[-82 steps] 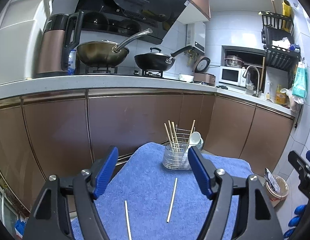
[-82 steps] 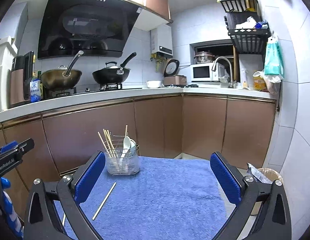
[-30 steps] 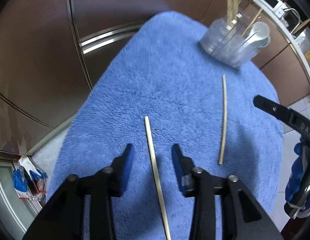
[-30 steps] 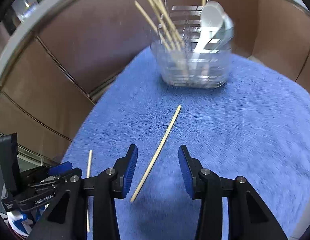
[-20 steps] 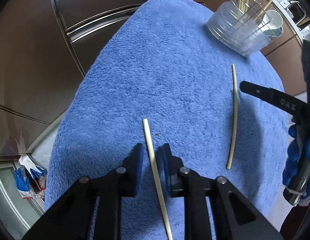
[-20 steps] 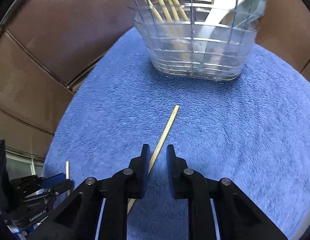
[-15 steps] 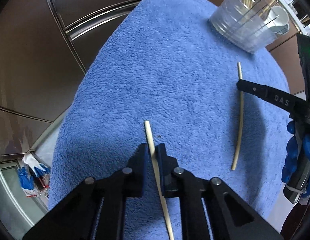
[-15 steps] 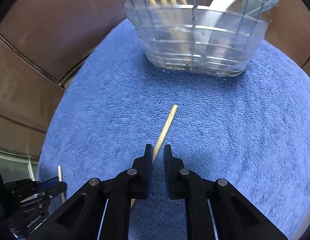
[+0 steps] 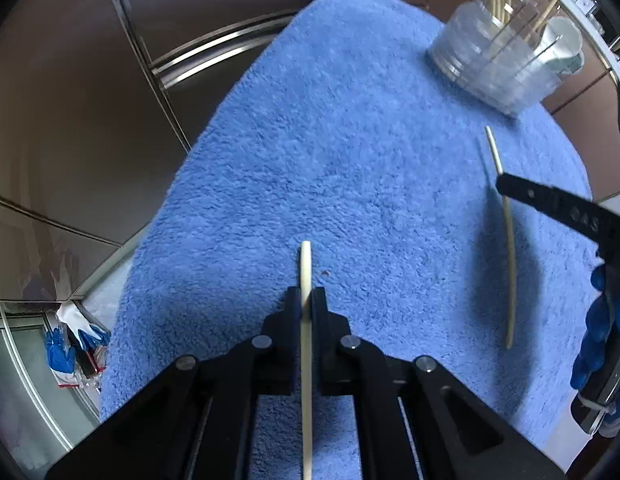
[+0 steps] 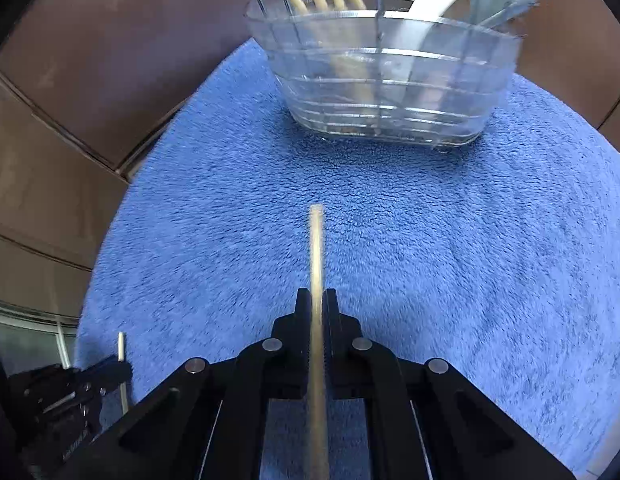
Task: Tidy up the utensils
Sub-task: 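Grasp a chopstick with the right tool while the left tool grasps the last chopstick, then lift and lower both chopsticks into the glass holder with both tools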
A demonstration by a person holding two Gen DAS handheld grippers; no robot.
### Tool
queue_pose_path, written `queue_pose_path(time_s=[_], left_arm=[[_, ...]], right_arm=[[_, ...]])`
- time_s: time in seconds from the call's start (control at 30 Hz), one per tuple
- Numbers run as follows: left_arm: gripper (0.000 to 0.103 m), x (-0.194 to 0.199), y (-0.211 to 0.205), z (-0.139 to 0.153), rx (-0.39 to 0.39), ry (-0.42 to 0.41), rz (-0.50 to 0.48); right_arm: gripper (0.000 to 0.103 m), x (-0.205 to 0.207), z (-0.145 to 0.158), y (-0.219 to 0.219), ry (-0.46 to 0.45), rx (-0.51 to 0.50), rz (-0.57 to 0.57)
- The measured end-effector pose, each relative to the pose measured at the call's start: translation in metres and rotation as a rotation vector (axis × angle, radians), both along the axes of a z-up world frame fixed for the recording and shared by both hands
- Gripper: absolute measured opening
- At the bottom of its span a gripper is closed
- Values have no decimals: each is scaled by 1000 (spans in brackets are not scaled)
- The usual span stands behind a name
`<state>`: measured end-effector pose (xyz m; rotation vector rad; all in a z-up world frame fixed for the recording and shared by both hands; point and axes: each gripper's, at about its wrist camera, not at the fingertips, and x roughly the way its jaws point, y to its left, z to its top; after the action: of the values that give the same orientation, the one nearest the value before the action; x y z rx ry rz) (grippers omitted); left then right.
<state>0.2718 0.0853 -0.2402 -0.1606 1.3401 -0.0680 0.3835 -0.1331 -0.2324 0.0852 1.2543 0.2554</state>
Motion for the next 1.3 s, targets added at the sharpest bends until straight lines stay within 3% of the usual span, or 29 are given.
queue_pose_path(time_s=[0.33,0.57,0.77,0.93,1.1,1.3], left_arm=[[4,-21,-6,69,-71,-233,-16],[4,-11,-24,140,-123,-461,-39],[4,23,-51,206,-160,-694,-48],[4,60,-72,247,-185,-893,-44],[5,100,-89,256,-235,-1032,17],[5,148,-90,224,-235,-1059,90]], right_arm=[[5,-57,63,-43,-223,130,53],[5,-92,127,-70,-470,213,50],[5,-89,193,-82,-741,267,26],[5,-60,224,-78,-912,270,3],[5,-23,235,-82,-1008,294,-36],[5,28,211,-79,-1028,342,-50]])
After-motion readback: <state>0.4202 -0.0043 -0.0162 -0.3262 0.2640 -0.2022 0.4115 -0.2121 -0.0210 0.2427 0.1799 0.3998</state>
